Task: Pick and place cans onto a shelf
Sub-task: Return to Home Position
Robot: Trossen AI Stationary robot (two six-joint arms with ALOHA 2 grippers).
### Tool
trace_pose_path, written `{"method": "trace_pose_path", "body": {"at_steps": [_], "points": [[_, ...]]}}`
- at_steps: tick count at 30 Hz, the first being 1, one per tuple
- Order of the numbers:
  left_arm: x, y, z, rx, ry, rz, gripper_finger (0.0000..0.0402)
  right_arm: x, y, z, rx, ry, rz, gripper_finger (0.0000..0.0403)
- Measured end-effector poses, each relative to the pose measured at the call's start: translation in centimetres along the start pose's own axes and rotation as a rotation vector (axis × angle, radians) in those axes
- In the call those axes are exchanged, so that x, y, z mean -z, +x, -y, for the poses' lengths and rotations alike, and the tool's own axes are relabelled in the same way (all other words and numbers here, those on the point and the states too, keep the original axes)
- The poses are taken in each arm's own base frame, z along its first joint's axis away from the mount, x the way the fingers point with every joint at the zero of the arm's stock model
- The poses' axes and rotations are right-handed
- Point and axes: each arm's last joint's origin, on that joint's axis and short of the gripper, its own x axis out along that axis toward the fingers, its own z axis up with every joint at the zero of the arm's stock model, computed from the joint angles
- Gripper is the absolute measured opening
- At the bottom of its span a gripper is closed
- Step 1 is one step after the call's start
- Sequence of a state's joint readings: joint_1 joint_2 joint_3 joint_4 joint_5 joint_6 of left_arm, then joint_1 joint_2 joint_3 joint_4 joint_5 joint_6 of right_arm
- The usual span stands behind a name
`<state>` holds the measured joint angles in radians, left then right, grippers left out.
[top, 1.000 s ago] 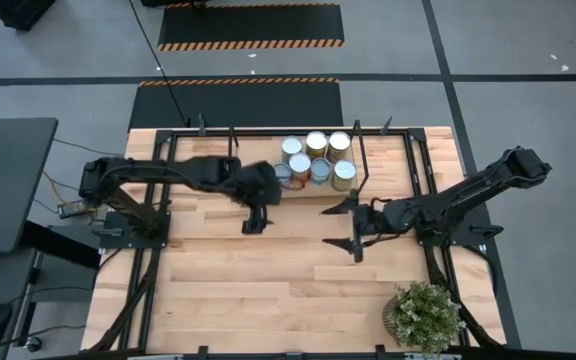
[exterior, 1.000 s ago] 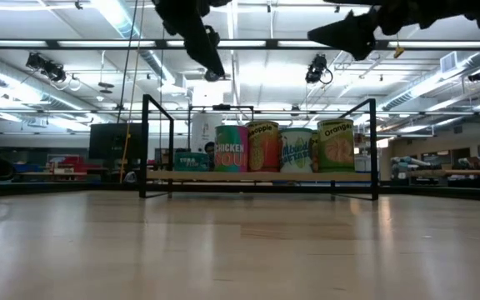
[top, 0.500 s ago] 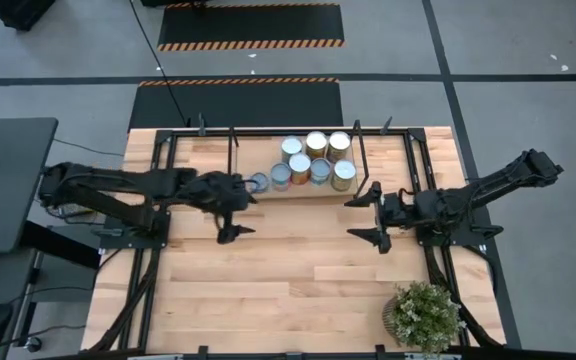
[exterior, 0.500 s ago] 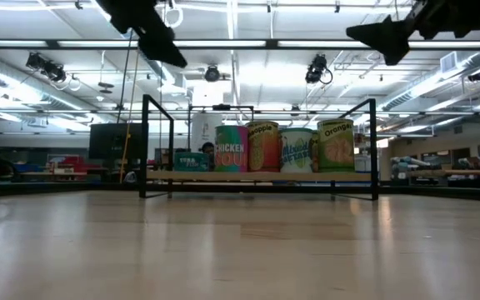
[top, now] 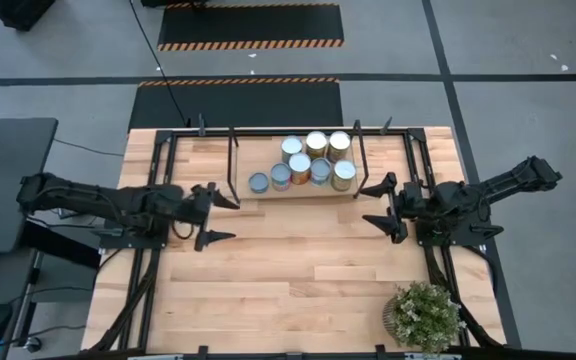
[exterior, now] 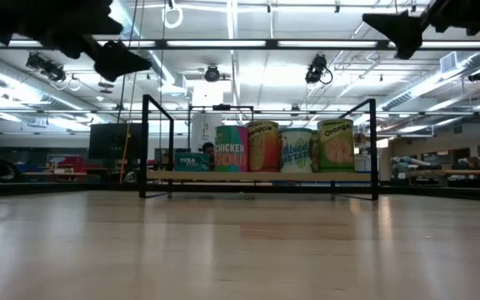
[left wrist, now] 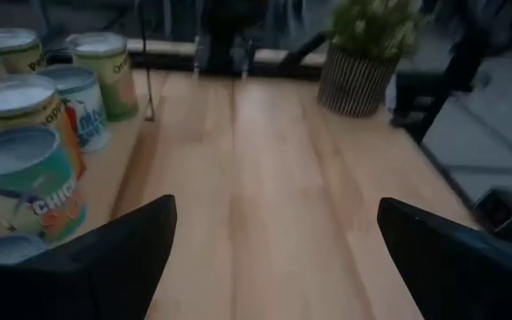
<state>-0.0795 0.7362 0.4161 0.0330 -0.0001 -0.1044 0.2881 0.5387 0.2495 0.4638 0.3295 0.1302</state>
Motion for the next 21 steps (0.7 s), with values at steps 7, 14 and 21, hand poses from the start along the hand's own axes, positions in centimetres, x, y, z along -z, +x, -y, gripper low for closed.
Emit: {"method": "trace_pose_path", "body": {"at_steps": [7, 14, 21], "points": [[3.8, -1.3, 0.1, 0.043, -0.040, 0.161, 0.0394, 2.1, -1.4, 1.2, 0.102, 0.087, 0.085, 0.0364], [6.0, -2.4, -0.1, 0.059, -0.057, 0.221, 0.0394, 3.6, -2.6, 2.2, 0.212, 0.151, 0.205, 0.0364], [7.3, -3.4, -0.2, 0.118, -0.057, 0.284, 0.0394, 3.5, -2.7, 2.4, 0.265, 0.160, 0.223, 0.0364]]}}
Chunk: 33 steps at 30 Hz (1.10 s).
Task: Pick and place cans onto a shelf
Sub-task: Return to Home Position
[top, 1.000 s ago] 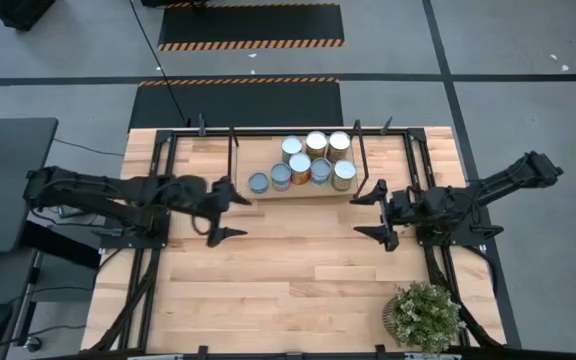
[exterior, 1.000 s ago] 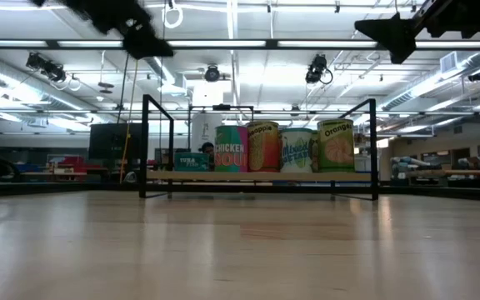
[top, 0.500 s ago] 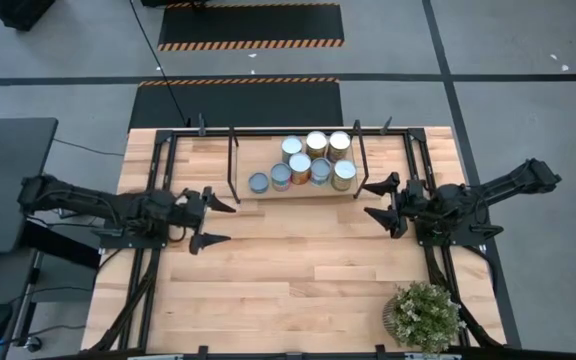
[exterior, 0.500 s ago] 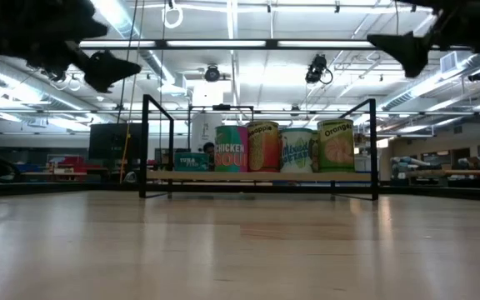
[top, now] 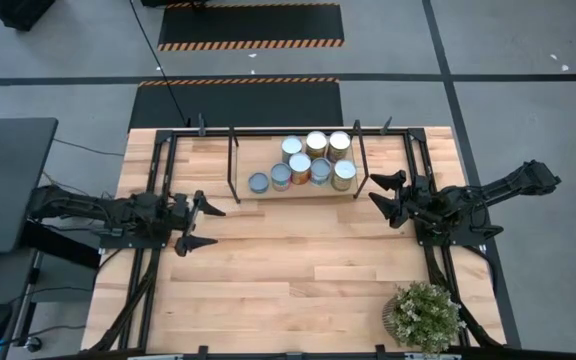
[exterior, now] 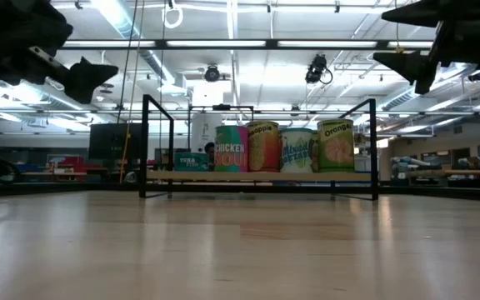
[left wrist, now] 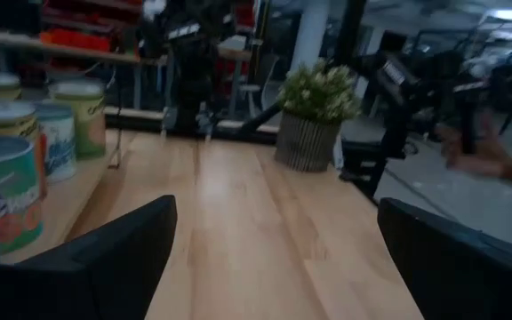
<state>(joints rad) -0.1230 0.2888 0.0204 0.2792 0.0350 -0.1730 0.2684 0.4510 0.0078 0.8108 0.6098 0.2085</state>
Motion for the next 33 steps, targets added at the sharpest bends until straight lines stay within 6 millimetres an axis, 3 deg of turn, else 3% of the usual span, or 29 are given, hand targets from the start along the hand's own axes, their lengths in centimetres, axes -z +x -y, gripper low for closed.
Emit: {"method": "trace_pose_path", "body": {"at_steps": [8, 21, 24, 29, 33], "points": [[-0.3, -1.1, 0.3, 0.072, 0.010, 0.066, 0.0394, 0.0, 0.0, 0.0, 0.000, -0.001, 0.000, 0.0364], [0.1, -2.0, 1.3, 0.371, 0.001, 0.004, 0.0394, 0.0, 0.0, 0.0, -0.002, 0.000, 0.001, 0.0364], [0.1, -2.0, 1.3, 0.376, -0.060, -0.006, 0.0394, 0.0, 0.0, 0.0, -0.001, 0.000, 0.001, 0.0364], [0.1, -2.0, 1.3, 0.364, -0.328, -0.051, 0.0394, 0.0, 0.0, 0.0, -0.002, 0.000, 0.001, 0.0364], [0.1, -2.0, 1.3, 0.359, -0.390, -0.059, 0.0394, 0.0, 0.0, 0.0, -0.001, -0.001, 0.001, 0.0364]]}}
